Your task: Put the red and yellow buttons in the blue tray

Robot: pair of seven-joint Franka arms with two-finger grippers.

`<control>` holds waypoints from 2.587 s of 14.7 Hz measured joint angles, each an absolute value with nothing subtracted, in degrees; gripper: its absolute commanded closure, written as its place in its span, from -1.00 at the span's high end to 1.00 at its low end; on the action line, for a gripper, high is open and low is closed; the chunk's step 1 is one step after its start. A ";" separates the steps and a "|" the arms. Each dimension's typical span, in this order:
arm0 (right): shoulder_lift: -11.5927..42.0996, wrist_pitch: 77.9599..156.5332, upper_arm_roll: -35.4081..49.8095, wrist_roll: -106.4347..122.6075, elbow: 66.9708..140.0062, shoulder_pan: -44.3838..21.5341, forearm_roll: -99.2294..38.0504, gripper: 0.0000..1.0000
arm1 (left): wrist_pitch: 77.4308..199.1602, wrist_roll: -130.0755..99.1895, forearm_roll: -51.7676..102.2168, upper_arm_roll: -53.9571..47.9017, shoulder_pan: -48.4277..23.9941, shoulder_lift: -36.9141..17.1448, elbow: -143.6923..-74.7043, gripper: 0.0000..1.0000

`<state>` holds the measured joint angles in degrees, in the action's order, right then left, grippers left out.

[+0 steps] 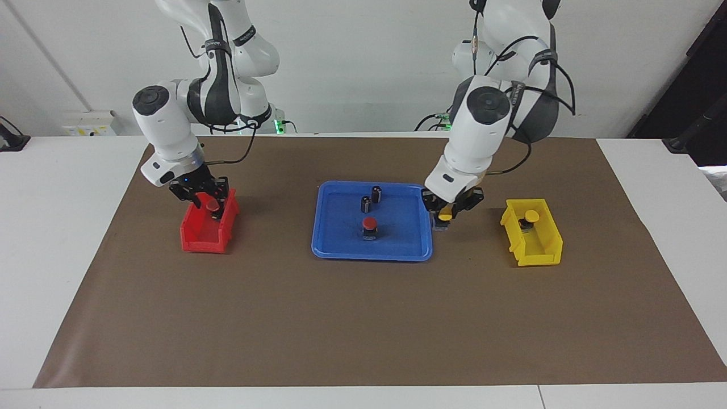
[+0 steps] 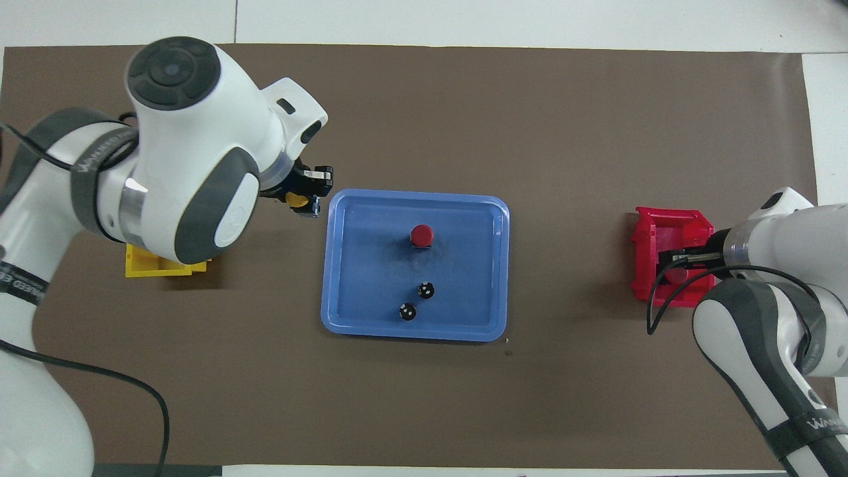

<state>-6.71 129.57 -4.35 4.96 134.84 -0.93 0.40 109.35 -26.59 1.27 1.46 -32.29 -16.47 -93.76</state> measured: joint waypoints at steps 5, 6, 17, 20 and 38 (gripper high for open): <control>-5.94 129.57 -4.38 4.96 135.04 0.24 0.40 0.26 | 115.88 -35.86 2.10 1.46 -37.12 -21.97 -95.32 -0.97; -5.76 129.57 -4.37 4.96 135.04 0.27 0.40 0.26 | 116.45 -36.52 2.12 1.45 -37.84 -22.73 -95.54 -0.97; -5.38 132.63 -4.34 5.03 137.55 0.30 0.40 0.25 | 116.70 -37.94 2.22 1.70 -38.72 -21.46 -96.45 0.33; -5.37 133.35 -4.34 5.06 138.32 0.30 0.40 0.09 | 105.89 -38.07 2.21 3.48 -37.87 -17.00 -93.16 0.68; 4.96 99.52 -1.10 -9.49 95.83 -9.29 0.20 -0.57 | 116.77 2.20 2.19 5.49 -7.13 -2.21 -111.37 0.50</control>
<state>4.96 99.52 -1.10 -9.49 95.83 -9.29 0.20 116.77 2.20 2.19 5.49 -7.13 -2.21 -111.37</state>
